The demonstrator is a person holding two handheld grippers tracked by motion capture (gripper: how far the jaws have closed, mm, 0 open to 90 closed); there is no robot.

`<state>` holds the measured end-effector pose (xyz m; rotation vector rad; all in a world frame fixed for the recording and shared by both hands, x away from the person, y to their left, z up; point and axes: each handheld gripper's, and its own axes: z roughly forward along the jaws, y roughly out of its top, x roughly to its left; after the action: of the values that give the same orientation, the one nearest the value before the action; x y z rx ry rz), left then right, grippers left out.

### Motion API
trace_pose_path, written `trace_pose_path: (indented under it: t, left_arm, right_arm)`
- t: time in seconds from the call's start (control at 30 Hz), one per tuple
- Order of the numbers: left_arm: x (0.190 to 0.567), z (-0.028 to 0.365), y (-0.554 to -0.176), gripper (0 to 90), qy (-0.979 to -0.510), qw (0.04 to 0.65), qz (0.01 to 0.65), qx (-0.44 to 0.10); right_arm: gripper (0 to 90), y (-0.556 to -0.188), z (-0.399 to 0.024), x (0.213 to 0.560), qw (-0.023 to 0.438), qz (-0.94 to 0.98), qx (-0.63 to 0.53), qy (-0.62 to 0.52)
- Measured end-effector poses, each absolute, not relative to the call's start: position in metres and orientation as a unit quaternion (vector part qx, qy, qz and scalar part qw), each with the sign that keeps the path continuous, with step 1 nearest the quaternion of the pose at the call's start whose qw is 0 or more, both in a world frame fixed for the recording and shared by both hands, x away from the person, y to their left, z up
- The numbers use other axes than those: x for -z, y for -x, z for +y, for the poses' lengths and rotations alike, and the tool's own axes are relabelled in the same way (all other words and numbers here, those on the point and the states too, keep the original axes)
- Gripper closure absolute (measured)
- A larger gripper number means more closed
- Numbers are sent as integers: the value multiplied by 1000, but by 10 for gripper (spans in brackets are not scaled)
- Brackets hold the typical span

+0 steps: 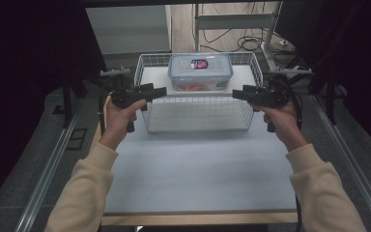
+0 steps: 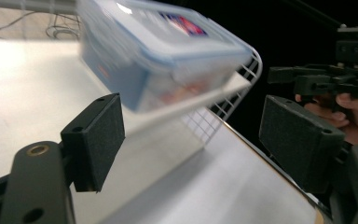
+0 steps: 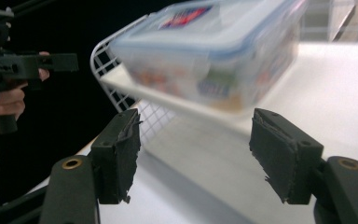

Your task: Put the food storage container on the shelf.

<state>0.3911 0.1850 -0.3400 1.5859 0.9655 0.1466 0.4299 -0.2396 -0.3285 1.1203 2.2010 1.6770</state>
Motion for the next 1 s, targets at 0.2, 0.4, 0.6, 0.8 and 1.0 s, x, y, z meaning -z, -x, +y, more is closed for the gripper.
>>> trace_pose_path:
  t: [0.2, 0.4, 0.6, 0.8, 1.0]
  left_arm:
    - [364, 182, -356, 226, -691, 597, 406, -39]
    - [399, 181, -315, 225, -710, 583, 395, -27]
    - [434, 177, -289, 226, -736, 549, 396, -35]
    - [460, 175, -281, 226, -737, 538, 410, -17]
    - [461, 172, -282, 226, -739, 533, 410, -21]
  right_arm:
    - [322, -400, -251, 355, 71, 745, -558, -359]
    - [305, -365, -259, 384, 53, 756, -555, -343]
    - [296, -336, -266, 421, 28, 762, -546, -348]
    - [277, -320, -271, 450, 20, 773, -526, -353]
    - [252, -322, -274, 445, 30, 772, -529, -351]
